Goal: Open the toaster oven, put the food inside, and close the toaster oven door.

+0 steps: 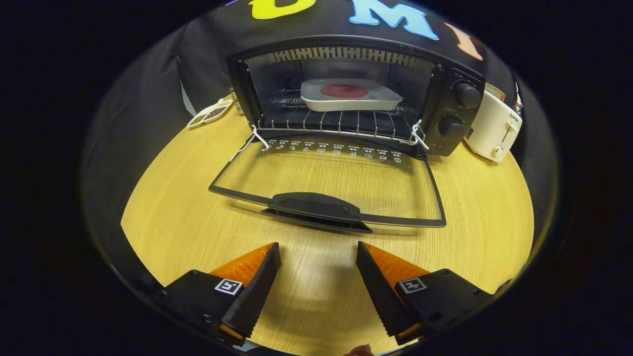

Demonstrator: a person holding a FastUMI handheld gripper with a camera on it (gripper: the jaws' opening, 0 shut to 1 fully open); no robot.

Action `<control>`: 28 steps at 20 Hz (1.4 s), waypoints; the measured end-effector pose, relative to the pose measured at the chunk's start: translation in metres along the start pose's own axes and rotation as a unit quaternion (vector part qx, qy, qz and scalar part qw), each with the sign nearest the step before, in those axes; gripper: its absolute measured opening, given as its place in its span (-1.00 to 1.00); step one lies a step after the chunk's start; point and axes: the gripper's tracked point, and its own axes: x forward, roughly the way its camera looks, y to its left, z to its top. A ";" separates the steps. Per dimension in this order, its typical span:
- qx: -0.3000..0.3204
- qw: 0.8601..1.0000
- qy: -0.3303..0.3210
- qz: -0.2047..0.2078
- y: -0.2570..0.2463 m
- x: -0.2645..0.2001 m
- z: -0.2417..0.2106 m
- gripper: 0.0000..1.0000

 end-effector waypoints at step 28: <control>-0.026 0.980 -0.191 -0.045 0.000 -0.078 0.109 0.91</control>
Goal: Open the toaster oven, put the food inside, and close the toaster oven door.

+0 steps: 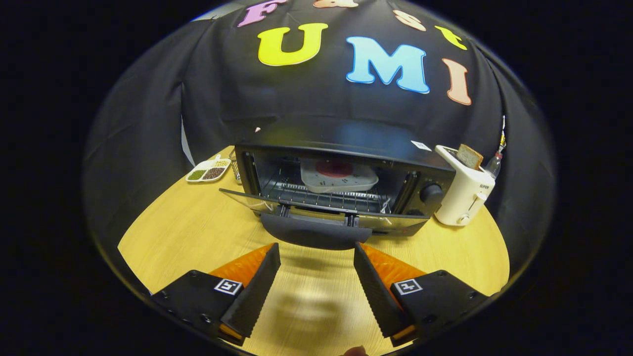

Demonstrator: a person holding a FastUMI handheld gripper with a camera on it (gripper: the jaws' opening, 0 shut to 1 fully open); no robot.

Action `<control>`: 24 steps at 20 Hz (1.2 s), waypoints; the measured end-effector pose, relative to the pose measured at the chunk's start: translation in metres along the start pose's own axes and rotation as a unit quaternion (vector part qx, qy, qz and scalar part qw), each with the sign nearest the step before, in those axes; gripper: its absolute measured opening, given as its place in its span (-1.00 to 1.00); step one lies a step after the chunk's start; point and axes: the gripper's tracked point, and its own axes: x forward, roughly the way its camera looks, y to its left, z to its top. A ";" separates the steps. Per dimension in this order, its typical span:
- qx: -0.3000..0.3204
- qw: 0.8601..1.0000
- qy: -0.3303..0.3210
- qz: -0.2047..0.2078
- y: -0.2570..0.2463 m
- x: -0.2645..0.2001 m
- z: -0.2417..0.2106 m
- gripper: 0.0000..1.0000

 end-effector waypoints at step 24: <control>0.031 0.968 -0.249 -0.017 -0.061 -0.227 0.077 0.92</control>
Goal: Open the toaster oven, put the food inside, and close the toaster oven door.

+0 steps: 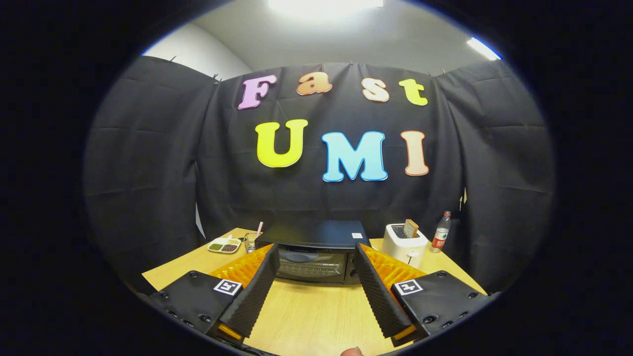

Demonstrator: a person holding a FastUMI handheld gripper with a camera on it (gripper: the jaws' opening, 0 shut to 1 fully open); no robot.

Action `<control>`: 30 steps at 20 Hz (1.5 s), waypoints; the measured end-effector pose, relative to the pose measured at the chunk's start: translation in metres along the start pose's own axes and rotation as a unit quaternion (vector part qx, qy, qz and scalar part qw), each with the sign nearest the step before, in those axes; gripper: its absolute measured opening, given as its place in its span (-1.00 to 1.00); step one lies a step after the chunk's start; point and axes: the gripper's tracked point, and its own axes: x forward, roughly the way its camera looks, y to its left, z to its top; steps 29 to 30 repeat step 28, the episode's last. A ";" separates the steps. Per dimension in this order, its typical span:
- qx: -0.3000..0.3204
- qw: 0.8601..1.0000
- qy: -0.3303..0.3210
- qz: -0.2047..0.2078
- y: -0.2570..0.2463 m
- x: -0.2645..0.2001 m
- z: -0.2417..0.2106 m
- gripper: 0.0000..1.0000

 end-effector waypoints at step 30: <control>-0.004 0.998 -0.010 -0.061 -0.067 -0.060 -0.004 0.93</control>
